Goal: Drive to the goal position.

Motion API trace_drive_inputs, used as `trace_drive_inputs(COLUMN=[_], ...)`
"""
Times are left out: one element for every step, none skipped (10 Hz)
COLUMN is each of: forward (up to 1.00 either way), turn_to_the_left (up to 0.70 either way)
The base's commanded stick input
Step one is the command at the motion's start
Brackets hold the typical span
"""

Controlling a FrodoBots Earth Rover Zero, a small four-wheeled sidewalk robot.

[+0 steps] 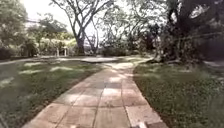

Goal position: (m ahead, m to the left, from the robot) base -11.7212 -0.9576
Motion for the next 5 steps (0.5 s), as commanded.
trace_drive_inputs(forward=[0.70,0.70,0.70,0.70,0.70], turn_to_the_left=[0.00,0.00,0.00,-0.12,-0.29])
